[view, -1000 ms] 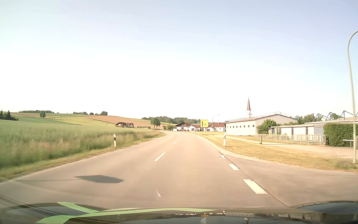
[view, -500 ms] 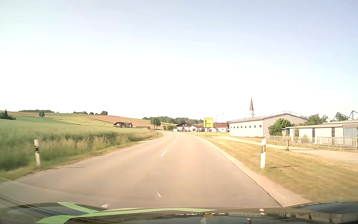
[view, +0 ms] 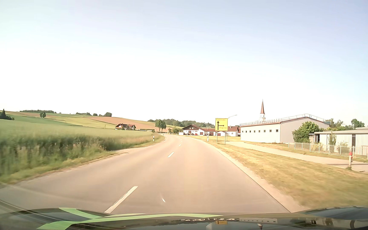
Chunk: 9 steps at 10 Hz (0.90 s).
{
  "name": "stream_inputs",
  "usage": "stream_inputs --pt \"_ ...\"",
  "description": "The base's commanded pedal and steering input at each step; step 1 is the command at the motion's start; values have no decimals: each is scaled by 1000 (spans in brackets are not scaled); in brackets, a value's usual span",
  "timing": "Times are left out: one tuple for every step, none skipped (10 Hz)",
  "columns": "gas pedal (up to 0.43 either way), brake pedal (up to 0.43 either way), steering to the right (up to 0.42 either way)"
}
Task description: Follow the waypoints while adhering to traffic rules and regulations
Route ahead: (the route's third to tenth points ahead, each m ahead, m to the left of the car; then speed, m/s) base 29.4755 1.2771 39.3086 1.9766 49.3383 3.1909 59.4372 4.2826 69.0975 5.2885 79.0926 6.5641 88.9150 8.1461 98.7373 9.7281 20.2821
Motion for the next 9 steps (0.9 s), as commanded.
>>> stream_inputs --pt "189 0 -8" --pt "197 0 -9" --pt "197 0 -9" --pt "197 0 -9" --pt "197 0 -9" --pt "197 0 -9" --pt "197 0 -10" --pt "197 0 -10" --pt "189 0 -10"
